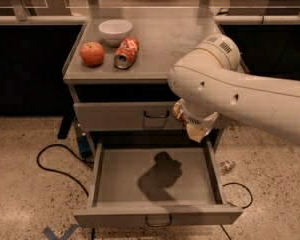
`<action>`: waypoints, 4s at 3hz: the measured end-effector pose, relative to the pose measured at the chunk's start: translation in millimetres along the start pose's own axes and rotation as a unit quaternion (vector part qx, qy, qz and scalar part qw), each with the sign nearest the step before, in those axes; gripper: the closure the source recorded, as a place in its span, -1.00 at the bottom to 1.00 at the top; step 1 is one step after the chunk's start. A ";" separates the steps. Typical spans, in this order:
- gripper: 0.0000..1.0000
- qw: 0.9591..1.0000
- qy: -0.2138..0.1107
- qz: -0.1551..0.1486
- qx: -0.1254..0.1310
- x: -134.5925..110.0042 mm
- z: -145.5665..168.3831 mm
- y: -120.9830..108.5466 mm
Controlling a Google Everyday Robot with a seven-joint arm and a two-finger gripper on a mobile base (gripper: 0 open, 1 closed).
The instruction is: Pick orange can from middle drawer and place on counter
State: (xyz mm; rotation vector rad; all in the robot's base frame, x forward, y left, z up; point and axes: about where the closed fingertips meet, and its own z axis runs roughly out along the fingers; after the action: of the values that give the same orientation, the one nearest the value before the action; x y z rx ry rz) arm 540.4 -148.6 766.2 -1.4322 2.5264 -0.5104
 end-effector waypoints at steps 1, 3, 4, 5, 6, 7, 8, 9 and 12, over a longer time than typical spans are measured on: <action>1.00 0.999 -0.032 0.007 0.012 -8.4 4.9 -16.9; 1.00 0.982 -0.136 0.039 0.127 -53.9 -76.4 -142.7; 1.00 0.976 -0.155 0.053 0.143 -58.2 -101.3 -160.7; 1.00 0.977 -0.152 0.053 0.141 -58.1 -100.1 -163.5; 1.00 0.988 -0.117 0.038 0.092 -64.1 -62.9 -174.6; 1.00 0.998 -0.037 -0.013 0.041 -64.2 -2.9 -197.6; 1.00 0.999 -0.005 -0.043 0.029 -66.5 19.3 -213.4; 0.70 0.999 -0.005 -0.043 0.029 -66.4 19.5 -213.3; -0.64 0.999 -0.005 -0.043 0.029 -66.4 19.6 -213.3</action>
Offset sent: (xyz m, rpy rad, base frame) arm 0.1388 0.0170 0.1381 0.1370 -0.4501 0.0890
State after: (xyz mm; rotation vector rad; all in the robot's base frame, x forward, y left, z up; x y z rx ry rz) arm 749.8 -196.5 830.5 -1.5249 2.4303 -0.5850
